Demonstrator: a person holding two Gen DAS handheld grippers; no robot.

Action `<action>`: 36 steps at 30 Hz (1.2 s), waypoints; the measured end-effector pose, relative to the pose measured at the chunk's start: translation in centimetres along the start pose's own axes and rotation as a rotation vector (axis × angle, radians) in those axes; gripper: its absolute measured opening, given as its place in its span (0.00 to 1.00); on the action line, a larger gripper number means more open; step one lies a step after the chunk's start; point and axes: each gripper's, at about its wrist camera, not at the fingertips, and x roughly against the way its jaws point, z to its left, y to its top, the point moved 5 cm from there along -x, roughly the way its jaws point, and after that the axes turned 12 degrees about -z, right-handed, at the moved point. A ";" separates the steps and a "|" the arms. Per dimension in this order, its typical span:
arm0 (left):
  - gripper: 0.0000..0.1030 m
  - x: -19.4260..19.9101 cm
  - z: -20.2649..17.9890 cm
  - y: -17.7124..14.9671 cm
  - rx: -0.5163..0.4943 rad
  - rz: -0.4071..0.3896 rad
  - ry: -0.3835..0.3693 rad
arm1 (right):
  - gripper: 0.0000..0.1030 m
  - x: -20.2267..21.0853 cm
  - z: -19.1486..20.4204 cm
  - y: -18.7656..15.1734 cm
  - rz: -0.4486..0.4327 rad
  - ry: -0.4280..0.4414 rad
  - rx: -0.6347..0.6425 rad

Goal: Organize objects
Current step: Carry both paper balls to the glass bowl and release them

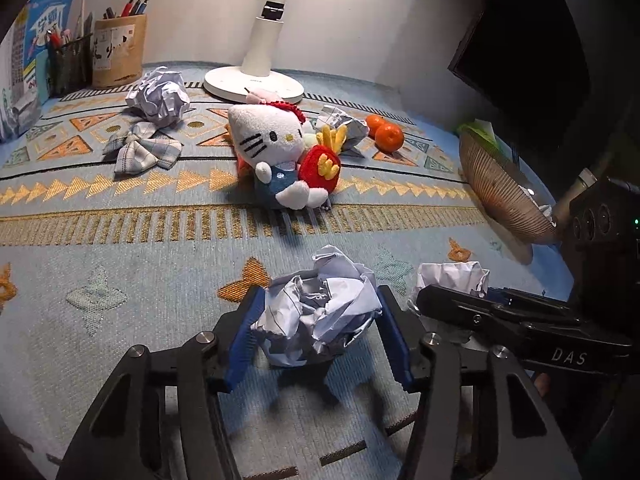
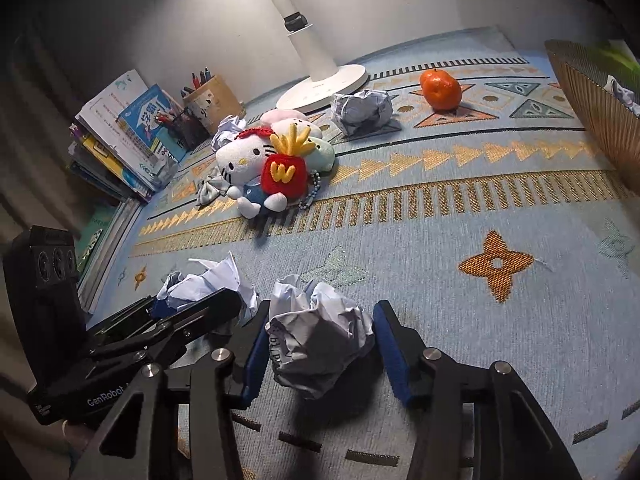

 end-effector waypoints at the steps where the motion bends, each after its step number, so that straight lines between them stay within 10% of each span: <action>1: 0.51 0.2 -0.4 0.2 -0.007 -0.005 0.000 | 0.46 0.4 -0.1 0.2 -0.012 0.002 -0.006; 8: 0.51 0.9 -7.5 5.1 -0.135 -0.070 -0.061 | 0.45 7.6 -3.2 5.4 -0.224 -0.085 0.000; 15: 0.51 -3.3 -18.6 10.5 -0.228 -0.138 -0.197 | 0.46 16.8 -10.8 12.5 -0.461 -0.347 -0.036; 24: 0.54 -11.3 -26.3 11.5 -0.226 -0.090 -0.315 | 0.48 17.4 -19.8 14.2 -0.430 -0.437 -0.216; 27: 0.85 -12.7 -26.4 11.6 -0.189 -0.077 -0.325 | 0.59 16.7 -21.1 14.1 -0.406 -0.439 -0.243; 36: 0.87 -9.6 -22.9 11.0 -0.148 -0.090 -0.319 | 0.63 16.8 -20.1 12.8 -0.419 -0.376 -0.240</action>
